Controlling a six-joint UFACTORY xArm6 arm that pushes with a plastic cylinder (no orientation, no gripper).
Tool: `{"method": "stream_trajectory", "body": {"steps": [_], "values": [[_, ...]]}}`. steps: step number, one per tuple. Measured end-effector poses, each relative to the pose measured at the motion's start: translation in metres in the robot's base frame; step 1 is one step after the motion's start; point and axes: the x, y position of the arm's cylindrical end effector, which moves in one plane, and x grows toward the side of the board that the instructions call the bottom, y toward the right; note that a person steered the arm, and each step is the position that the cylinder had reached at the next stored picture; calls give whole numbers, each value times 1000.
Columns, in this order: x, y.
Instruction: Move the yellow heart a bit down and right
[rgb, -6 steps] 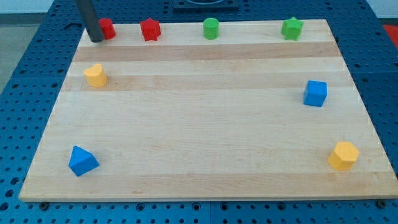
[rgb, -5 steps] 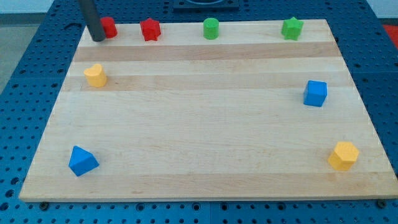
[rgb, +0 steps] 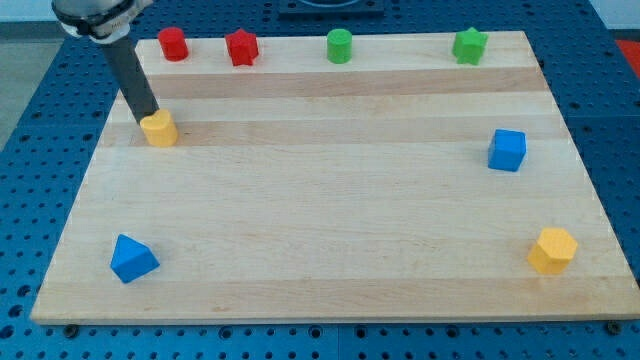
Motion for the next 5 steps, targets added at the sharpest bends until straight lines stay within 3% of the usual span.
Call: {"method": "stream_trajectory", "body": {"steps": [5], "values": [[118,65]]}}
